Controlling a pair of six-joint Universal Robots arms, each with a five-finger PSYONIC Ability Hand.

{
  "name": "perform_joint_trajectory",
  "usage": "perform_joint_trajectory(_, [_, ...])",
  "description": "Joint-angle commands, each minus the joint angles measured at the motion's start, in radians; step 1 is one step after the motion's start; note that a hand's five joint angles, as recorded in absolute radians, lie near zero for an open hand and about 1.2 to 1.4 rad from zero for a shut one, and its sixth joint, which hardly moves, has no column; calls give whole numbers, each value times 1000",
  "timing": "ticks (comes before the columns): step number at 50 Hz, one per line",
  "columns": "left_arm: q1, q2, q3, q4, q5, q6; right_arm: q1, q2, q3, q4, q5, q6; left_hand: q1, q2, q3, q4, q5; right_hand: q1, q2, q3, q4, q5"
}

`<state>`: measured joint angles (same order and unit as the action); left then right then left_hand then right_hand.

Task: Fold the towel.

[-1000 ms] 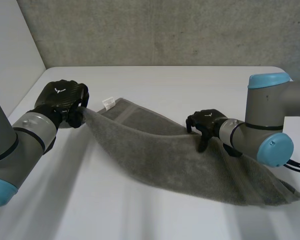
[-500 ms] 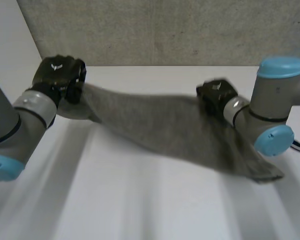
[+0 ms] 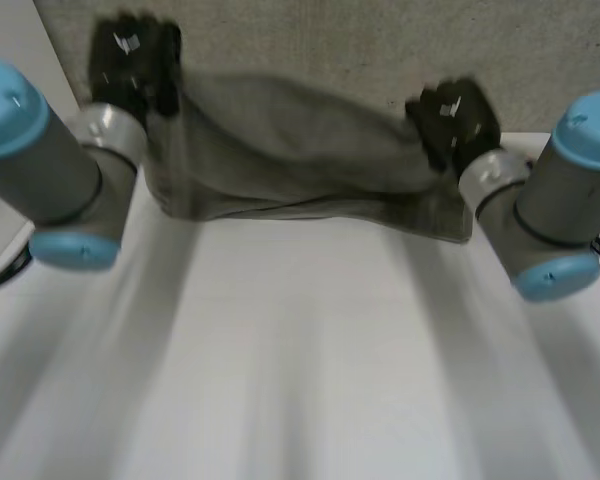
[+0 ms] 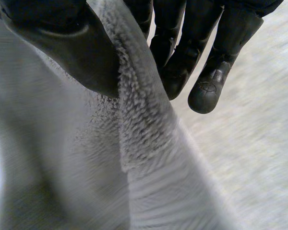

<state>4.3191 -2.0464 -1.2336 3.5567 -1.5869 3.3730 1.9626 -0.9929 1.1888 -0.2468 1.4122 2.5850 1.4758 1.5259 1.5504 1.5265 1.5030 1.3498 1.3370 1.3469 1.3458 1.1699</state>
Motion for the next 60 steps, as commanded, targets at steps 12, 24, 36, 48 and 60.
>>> perform_joint_trajectory(12, [68,94,-440,-56,27,220,-61,-67,339,247,-13,-246,-80,-130,-154,-130,-281,46,59,49,50,52])
perform_joint_trajectory(24, [83,118,-471,-47,51,212,-152,-67,411,66,2,-194,-80,-130,-154,-130,-281,-733,-721,-731,-729,-728])
perform_joint_trajectory(36, [111,120,-468,-44,48,195,-209,-49,388,64,1,-141,-80,-130,-154,-130,-281,-707,-694,-704,-703,-702])
perform_joint_trajectory(48, [111,120,-468,-45,51,141,-203,-29,382,84,1,-108,-80,-130,-154,-130,-281,-725,-712,-722,-721,-719])
perform_joint_trajectory(60, [114,120,-468,-45,51,141,-209,-55,382,227,-35,20,-80,-130,-154,-130,-281,-786,-773,-783,-782,-781])
